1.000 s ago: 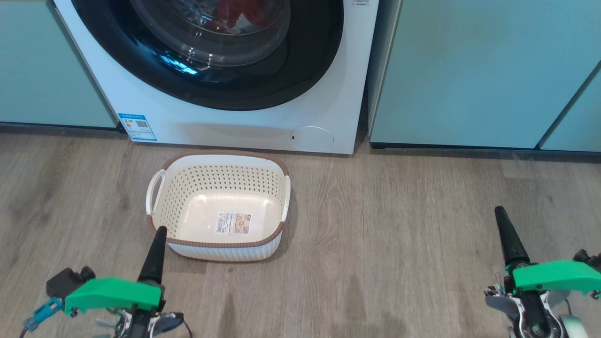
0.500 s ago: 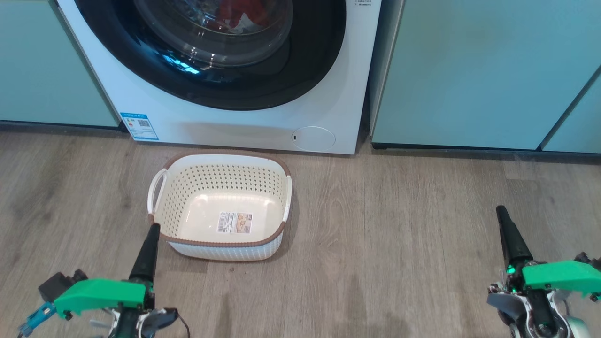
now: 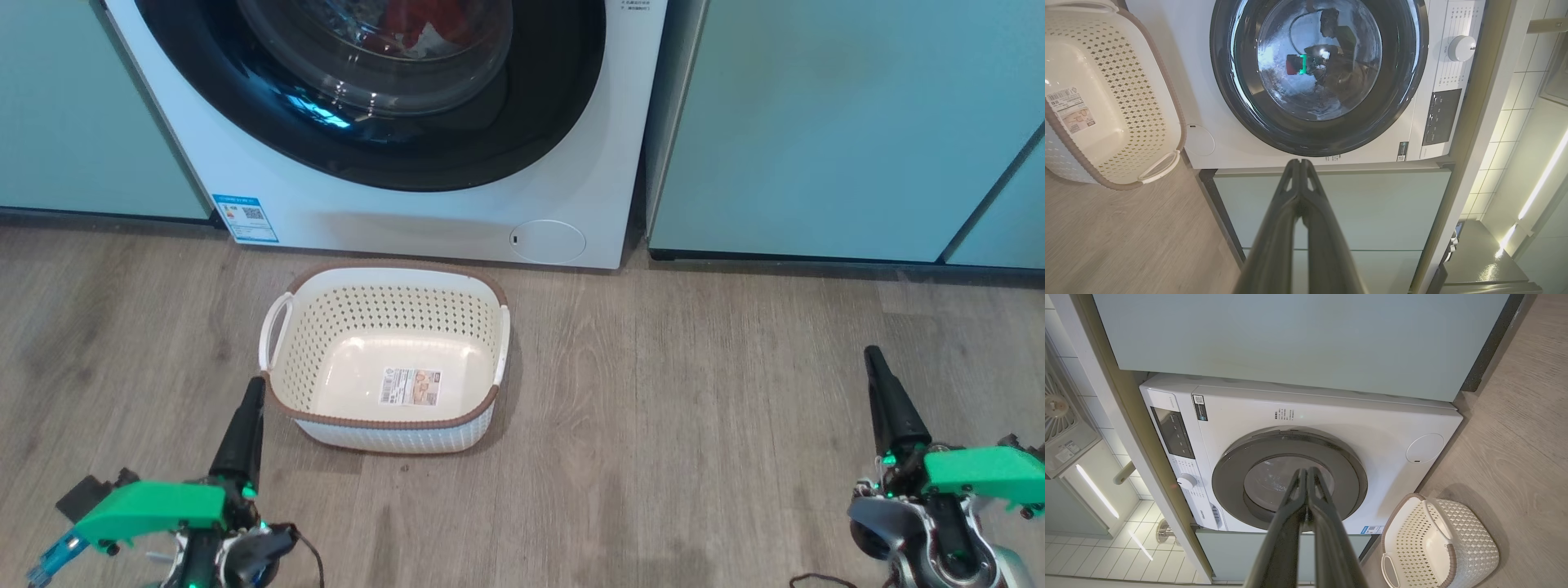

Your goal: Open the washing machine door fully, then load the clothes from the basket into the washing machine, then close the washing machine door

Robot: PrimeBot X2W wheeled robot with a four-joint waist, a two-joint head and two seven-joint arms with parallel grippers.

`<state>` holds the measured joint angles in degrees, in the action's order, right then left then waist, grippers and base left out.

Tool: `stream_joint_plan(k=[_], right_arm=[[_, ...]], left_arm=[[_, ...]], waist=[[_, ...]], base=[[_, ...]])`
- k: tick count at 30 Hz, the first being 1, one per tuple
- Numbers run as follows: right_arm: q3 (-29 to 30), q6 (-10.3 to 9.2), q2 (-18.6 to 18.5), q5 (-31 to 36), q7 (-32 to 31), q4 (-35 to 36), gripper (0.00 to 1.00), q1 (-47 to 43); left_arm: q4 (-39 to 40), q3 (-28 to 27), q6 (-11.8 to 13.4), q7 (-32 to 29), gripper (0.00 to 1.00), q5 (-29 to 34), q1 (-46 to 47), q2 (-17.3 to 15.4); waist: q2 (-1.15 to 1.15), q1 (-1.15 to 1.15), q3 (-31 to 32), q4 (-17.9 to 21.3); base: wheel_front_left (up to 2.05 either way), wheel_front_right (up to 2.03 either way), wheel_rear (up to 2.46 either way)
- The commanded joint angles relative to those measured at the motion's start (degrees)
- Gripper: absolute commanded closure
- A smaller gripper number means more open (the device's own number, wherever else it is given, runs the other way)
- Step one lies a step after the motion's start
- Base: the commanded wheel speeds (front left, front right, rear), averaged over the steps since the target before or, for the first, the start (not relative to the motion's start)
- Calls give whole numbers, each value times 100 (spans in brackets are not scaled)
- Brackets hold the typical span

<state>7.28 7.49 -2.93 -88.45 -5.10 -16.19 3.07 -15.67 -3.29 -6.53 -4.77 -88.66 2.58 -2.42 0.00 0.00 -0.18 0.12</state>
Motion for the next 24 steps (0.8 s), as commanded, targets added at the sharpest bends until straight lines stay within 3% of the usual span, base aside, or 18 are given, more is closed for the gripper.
stream_joint_plan(k=[1, 4, 24], right_arm=[[-82, 0, 4, -141, -72, 214, 100, 294], [-72, 0, 5, -369, -142, 216, 100, 311], [-73, 0, 5, -370, -141, 216, 100, 311]], left_arm=[[168, -209, -68, -54, 100, -143, 331, -90], [163, -269, -96, -128, 100, -395, 356, -87], [163, -285, -96, -141, 100, -382, 357, -76]], waist=[[0, 0, 0, -2], [0, 0, 0, -12], [0, 0, 0, -12]], base=[[0, 0, 0], [0, 0, 0], [0, 0, 0]])
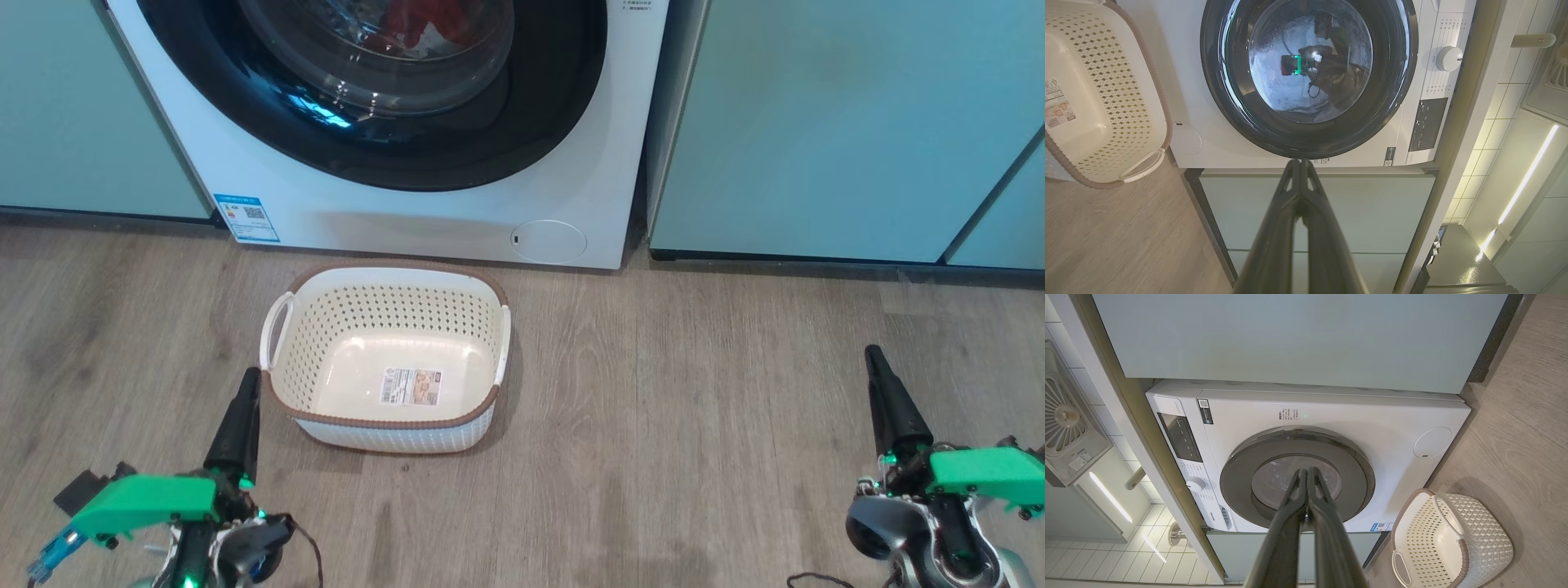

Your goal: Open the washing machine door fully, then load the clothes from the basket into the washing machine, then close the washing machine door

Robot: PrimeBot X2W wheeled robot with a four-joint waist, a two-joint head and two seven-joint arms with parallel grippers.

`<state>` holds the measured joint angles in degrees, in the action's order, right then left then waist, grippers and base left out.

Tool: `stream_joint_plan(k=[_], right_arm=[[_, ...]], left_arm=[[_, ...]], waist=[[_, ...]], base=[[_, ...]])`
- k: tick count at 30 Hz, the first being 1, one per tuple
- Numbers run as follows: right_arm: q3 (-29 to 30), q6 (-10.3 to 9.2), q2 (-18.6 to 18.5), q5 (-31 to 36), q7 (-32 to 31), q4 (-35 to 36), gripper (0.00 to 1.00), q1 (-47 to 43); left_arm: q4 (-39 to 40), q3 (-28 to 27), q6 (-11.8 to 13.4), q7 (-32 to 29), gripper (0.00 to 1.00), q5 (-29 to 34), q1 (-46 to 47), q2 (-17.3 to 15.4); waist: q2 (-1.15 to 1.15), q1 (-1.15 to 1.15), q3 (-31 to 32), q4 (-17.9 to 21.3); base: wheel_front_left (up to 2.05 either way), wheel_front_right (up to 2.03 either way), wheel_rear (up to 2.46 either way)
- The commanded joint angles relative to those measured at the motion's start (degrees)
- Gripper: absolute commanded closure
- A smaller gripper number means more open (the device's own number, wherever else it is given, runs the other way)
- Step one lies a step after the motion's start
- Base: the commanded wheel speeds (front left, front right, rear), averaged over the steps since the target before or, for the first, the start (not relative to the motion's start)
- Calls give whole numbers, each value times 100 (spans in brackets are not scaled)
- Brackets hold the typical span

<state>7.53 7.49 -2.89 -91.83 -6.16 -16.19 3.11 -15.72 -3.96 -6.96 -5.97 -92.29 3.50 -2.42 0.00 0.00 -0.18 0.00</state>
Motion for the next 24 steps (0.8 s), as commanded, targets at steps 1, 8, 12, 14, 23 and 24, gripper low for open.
stream_joint_plan(k=[1, 8, 12, 14, 23, 24], right_arm=[[-98, 0, 2, -31, -35, 216, 100, 308], [-99, 0, 2, -32, -35, 216, 100, 308], [-99, 0, 2, -32, -35, 216, 100, 308], [-99, 0, 2, -32, -34, 216, 100, 308], [-99, 0, 2, -32, -34, 216, 100, 308], [-99, 0, 2, -32, -34, 216, 100, 308]], left_arm=[[167, -219, -53, -22, 100, -18, 266, -75], [167, -223, -53, -25, 100, -14, 267, -72], [167, -225, -53, -27, 100, -12, 267, -71], [167, -227, -53, -28, 100, -11, 267, -70], [167, -231, -53, -32, 100, -8, 267, -67], [167, -231, -53, -32, 100, -8, 267, -67]], waist=[[0, 0, 0, 0], [0, 0, 0, 0], [0, 0, 0, 0], [0, 0, 0, 0], [0, 0, 0, 0], [0, 0, 0, 0]], base=[[0, 0, 0], [0, 0, 0], [0, 0, 0], [0, 0, 0], [0, 0, 0], [0, 0, 0]])
